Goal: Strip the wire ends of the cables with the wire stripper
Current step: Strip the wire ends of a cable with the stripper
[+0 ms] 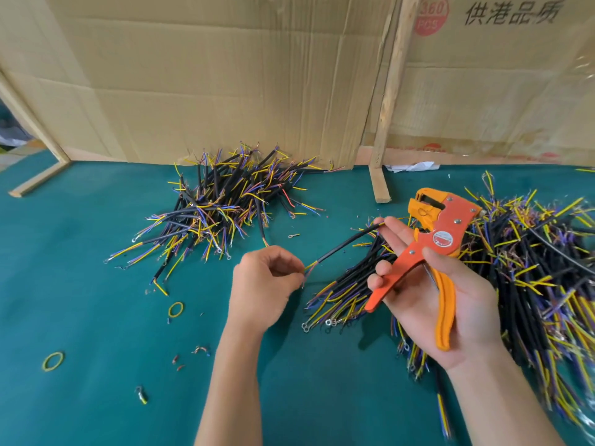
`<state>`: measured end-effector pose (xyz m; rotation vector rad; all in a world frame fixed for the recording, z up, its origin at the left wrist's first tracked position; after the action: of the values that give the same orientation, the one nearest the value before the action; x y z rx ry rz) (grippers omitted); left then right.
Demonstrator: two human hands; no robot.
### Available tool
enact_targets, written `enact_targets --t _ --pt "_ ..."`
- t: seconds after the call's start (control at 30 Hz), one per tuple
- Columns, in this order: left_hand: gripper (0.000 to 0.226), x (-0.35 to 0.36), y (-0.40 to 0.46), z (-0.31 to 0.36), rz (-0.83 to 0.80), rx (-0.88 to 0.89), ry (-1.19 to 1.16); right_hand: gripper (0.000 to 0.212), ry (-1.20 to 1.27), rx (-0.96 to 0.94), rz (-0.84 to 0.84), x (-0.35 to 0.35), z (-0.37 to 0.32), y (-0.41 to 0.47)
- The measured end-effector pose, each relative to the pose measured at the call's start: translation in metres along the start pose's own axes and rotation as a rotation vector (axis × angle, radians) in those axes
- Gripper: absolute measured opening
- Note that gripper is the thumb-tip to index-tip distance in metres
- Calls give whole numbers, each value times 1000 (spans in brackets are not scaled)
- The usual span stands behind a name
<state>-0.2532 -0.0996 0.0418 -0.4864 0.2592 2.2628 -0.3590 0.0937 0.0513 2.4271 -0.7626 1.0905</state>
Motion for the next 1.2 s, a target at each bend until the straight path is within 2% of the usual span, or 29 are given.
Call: enact_targets --t 0.2,0.27,0.4,0.5,0.6,0.73,0.8,0.9,1.03,1.2 --pt "23 -18 -3 2 162 3 136 67 -62 10 -18 4 7 2" --pt "25 -15 -7 14 189 65 184 69 -89 22 -24 7 10 3" --pt "28 -1 -14 49 198 269 110 70 -137 68 -40 16 25 4" --pt "19 11 -19 61 169 357 71 68 -189 98 -72 25 36 5" --pt "14 16 -14 53 112 322 57 72 -213 123 -105 29 39 4" --pt "17 21 -10 48 16 284 -164 83 -164 111 -139 30 33 3" --pt "14 28 -11 50 -42 269 -259 80 -120 105 -133 28 31 3" --pt "15 34 -10 49 -93 250 -362 63 -82 96 -112 23 26 3" --pt "14 38 -9 47 -132 236 -378 56 -100 94 -117 22 23 3" --pt "11 42 -8 45 -161 222 -376 68 -87 99 -121 22 24 3"
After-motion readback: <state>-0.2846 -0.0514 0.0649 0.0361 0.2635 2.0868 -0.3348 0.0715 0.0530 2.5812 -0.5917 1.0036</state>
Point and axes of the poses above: each hand's wrist, its own y-axis towards the middle knuckle, its own x-axis out of the palm, z = x × y, the point moved 9 cm from there along y, towards the middle knuckle, and after that the axes turned 4 degrees about -z, right-handed, at the moved point
